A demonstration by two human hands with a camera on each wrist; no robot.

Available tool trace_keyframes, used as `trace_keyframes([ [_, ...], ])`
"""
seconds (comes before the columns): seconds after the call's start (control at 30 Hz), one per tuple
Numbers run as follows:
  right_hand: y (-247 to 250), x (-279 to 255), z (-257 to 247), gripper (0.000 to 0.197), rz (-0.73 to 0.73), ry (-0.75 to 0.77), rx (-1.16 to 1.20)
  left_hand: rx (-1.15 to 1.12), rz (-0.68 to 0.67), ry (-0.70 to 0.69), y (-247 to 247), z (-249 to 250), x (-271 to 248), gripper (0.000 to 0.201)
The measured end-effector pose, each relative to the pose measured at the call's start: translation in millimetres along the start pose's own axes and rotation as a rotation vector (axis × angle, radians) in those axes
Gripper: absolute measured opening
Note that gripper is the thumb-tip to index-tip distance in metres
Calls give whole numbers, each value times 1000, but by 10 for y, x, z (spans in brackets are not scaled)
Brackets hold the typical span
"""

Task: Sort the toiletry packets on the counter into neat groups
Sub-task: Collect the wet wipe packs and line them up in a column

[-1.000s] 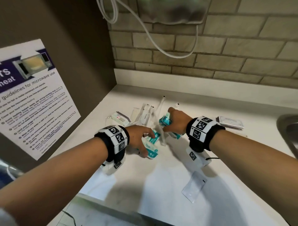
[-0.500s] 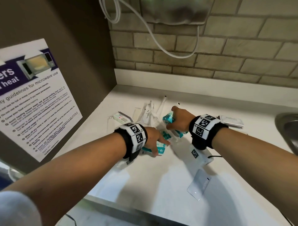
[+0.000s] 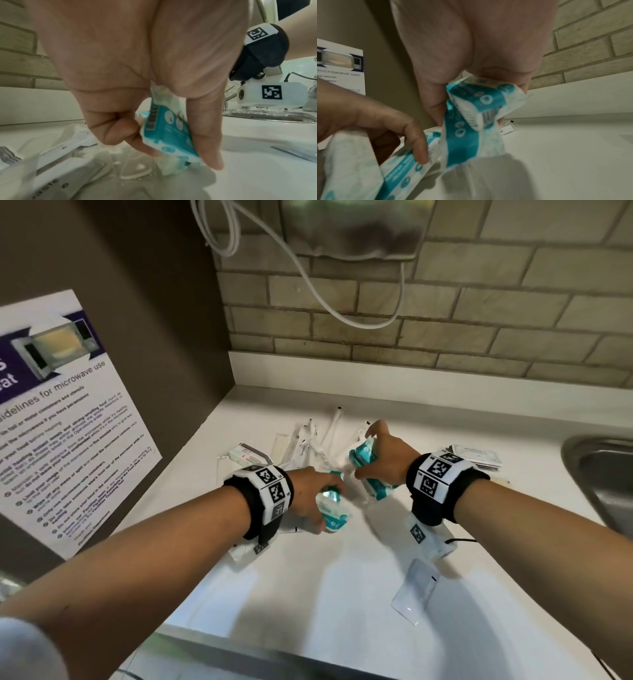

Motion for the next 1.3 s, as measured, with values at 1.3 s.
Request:
trace_keyframes([
  [1.3, 22, 1379, 1306, 59, 117, -619, 186, -437, 423, -39, 482, 22, 1266, 48],
])
Point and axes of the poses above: each hand's wrist, its own x-axis towards the middle knuckle, its own y-axis out of the back of the hand, z = x × y, the point moved 3 cm from there along x, towards the middle knuckle, and after that the axes turned 15 degrees about z, right-handed, at the moved point
